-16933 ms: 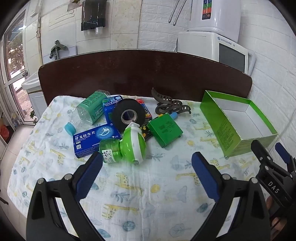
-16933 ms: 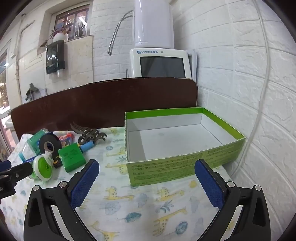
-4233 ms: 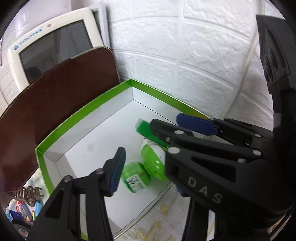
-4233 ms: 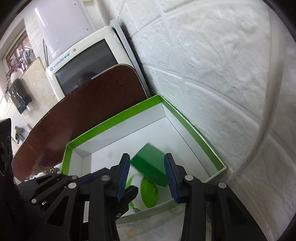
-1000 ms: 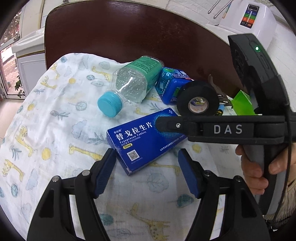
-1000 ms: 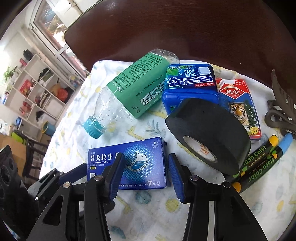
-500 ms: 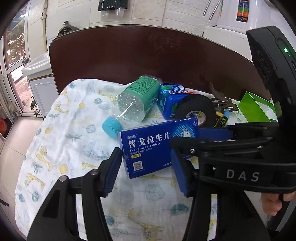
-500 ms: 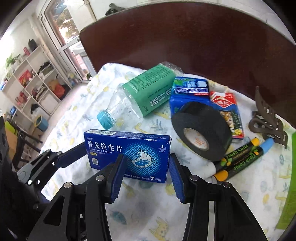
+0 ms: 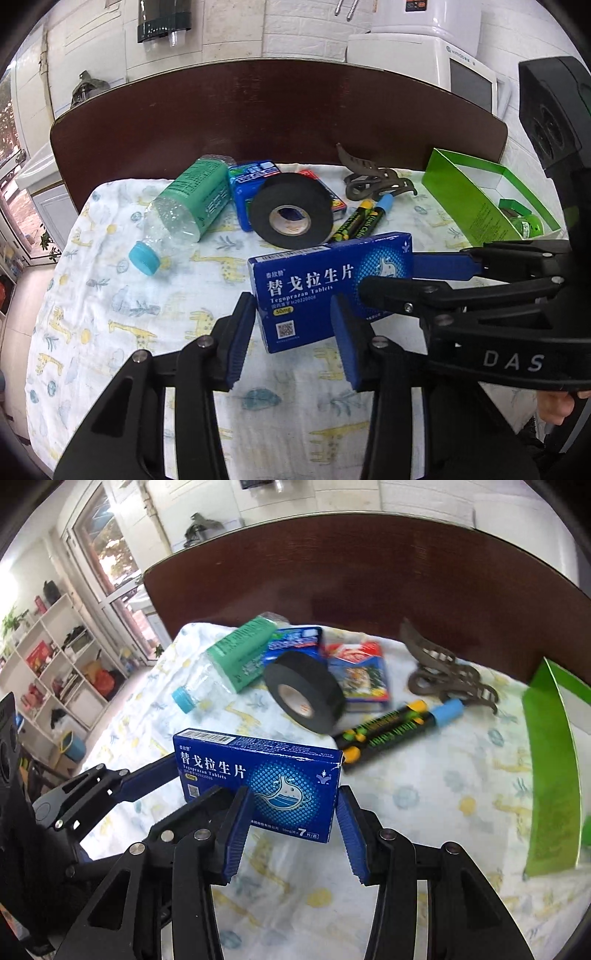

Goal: Organize rigid objects
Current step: 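Carry the blue medicine box into the green box and lower it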

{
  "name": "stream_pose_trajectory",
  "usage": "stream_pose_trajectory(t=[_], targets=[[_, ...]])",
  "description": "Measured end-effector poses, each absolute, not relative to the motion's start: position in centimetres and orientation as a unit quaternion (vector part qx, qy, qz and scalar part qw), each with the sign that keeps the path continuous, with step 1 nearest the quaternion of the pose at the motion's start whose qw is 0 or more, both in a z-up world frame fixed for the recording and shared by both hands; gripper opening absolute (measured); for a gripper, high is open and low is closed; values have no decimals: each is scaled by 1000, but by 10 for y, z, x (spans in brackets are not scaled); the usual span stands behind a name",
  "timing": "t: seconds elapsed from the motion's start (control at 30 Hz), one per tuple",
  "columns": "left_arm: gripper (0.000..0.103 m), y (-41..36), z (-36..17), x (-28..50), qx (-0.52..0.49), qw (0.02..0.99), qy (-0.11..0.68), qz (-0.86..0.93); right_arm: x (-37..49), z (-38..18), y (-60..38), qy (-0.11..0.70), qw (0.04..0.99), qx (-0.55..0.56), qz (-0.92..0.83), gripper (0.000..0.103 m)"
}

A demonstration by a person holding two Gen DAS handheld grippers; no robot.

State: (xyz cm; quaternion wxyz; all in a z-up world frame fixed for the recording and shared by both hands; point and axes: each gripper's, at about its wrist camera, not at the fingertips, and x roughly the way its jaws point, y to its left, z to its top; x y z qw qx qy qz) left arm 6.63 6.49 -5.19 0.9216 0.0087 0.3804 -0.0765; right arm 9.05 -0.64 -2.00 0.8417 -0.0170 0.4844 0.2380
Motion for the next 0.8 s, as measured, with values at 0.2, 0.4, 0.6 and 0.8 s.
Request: stream_pose_trajectory(t=[0.2, 0.4, 0.6, 0.8], targets=[[40, 32, -36, 70, 49, 926, 364, -85, 89, -13, -41, 471, 855, 10, 217, 49], [40, -5, -14, 79, 79, 931, 340, -104, 88, 4, -81, 443, 872, 36, 203, 49], [40, -59, 5, 96, 111, 931, 318, -140, 94, 23, -133, 414, 891, 70, 173, 49], [41, -127, 19, 118, 150, 923, 302, -187, 96, 37, -198, 387, 909, 102, 118, 49]])
